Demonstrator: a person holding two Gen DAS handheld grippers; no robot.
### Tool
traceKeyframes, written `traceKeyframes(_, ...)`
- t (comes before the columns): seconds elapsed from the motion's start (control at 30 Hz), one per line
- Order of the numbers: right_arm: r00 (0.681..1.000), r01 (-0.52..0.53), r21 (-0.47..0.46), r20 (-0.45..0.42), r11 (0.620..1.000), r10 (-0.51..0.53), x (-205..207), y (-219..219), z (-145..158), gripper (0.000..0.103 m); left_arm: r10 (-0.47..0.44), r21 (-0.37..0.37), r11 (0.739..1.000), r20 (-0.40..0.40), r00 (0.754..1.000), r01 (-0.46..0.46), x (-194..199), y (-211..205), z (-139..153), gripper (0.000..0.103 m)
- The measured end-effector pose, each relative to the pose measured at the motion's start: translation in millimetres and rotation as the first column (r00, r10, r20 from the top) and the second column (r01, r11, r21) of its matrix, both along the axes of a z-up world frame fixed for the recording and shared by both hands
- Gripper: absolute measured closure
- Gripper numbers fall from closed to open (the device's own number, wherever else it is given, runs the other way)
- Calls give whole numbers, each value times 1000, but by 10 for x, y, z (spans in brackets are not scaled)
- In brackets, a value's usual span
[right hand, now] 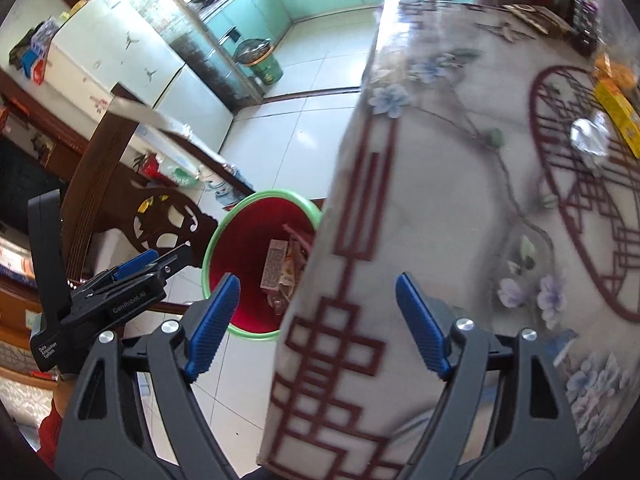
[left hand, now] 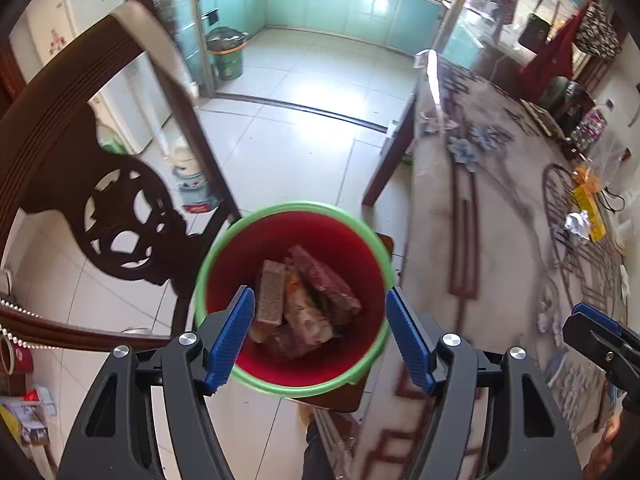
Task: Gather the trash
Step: 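Move both tools back to the table and grasp the crumpled foil with the left tool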
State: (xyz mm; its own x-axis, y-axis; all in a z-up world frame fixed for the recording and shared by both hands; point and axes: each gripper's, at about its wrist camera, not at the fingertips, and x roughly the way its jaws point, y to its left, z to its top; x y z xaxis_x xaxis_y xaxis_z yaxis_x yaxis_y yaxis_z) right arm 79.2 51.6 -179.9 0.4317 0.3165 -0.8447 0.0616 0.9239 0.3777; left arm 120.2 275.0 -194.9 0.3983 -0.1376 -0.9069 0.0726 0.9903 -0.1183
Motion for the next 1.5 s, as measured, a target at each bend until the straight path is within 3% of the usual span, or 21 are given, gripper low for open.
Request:
traceKeyframes(0.33, 989, 144, -45, -4, 988, -145, -392, -1161, -29, 23, -146, 4, 989, 3, 989, 146, -144, -1285, 74, 38)
traceKeyframes(0.7, 983, 178, -98, -23, 979, -181, -525, -2516, -210, 23, -217, 15, 976, 28, 976, 216, -412, -2743, 216, 38)
traceKeyframes(0.8, 980, 190, -107, -33, 976, -194, -513, -2859, -267, 23, -241, 13, 971, 45, 969, 241, -478, -3035, 265, 30)
traceKeyframes(0.93, 975, 213, -117, -33, 970, -219, -497, -3299, -308, 23, -282, 48, 959, 41, 959, 280, -507, -3373, 238, 30)
traceKeyframes(1.13, 963, 262, -102, -28, 959, -267, -471, -3781, -375, 22, -278, 56, 960, 30, 960, 276, -276, -3842, 158, 27)
traceKeyframes(1.33, 947, 320, -87, -9, 943, -322, -282, -4217, -415, 21, -256, 7, 967, 39, 966, 256, 212, -4444, 36, 22)
traceKeyframes(1.43, 946, 322, -124, 16, 939, -322, -36, -4430, -397, 15, -306, 82, 948, -17, 952, 306, 417, -4712, -215, 18)
traceKeyframes(1.5, 949, 313, -146, 2, 938, -316, 150, -4539, -436, 14, -309, 93, 945, -66, 949, 315, 518, -4795, -384, 22)
